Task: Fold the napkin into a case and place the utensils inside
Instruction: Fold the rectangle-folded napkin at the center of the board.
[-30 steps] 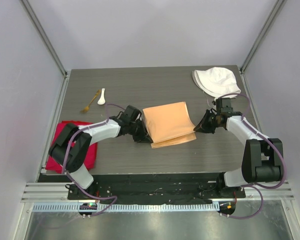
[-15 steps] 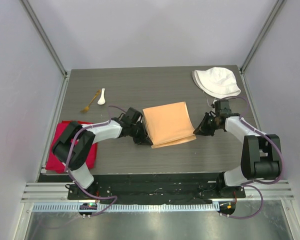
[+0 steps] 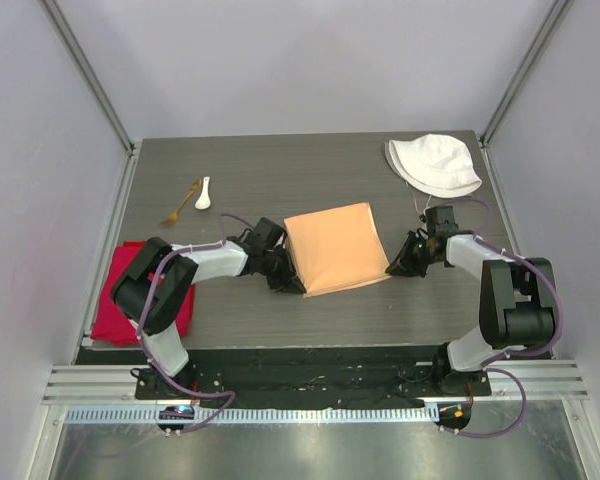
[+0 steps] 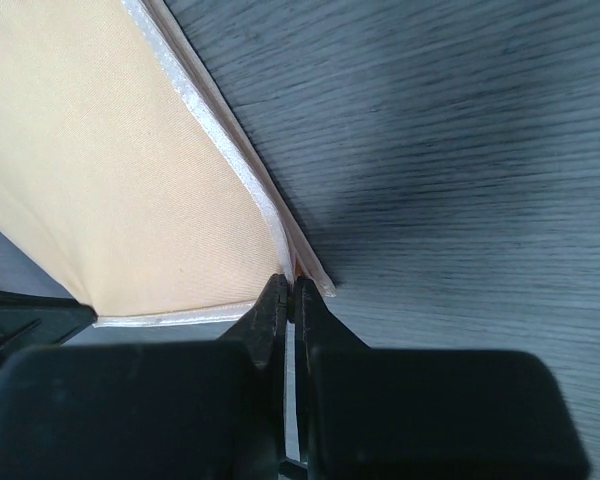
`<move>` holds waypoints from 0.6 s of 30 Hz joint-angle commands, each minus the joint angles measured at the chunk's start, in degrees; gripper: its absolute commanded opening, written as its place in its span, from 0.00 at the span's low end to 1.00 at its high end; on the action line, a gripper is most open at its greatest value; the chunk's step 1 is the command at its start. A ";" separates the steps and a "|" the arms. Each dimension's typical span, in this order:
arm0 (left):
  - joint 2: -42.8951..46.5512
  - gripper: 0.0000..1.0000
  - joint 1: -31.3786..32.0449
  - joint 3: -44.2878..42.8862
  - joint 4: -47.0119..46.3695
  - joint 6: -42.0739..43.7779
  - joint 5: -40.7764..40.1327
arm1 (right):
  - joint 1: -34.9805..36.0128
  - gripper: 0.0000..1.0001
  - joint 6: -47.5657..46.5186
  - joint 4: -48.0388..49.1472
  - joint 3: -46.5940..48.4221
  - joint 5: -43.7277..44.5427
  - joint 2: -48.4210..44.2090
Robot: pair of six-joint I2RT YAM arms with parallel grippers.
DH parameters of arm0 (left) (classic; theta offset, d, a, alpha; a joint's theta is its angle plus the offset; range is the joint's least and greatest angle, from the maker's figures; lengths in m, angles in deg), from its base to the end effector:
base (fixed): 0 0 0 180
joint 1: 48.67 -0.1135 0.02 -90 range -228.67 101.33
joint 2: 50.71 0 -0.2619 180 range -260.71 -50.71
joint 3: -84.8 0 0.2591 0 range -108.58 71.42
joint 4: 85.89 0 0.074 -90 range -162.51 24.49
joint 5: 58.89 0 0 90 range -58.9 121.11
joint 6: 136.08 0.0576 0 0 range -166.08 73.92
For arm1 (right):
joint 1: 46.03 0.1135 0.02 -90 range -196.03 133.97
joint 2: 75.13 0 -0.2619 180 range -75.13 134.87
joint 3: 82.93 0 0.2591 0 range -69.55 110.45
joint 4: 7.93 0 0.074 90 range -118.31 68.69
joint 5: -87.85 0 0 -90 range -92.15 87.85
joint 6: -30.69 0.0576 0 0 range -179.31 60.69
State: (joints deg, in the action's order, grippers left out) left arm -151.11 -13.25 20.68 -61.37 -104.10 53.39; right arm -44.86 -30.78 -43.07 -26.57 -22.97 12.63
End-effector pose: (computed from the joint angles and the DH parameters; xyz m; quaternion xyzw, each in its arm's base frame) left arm 0.2630 -0.2138 0.1067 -0.1383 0.9406 -0.3082 0.0334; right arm 0.2813 0.0262 0.1229 0.1921 0.9444 0.2223 0.1479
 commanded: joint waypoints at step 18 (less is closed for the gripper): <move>14.88 0.33 0.26 -3.66 10.58 9.77 -10.34 | -0.47 0.01 -1.64 4.62 -3.43 2.89 0.48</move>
State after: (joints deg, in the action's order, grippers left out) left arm -140.84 -13.07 21.16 -52.37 -97.10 44.89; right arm -44.95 -30.78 -38.40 -28.69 -23.73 12.61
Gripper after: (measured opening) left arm 0.359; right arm 0.035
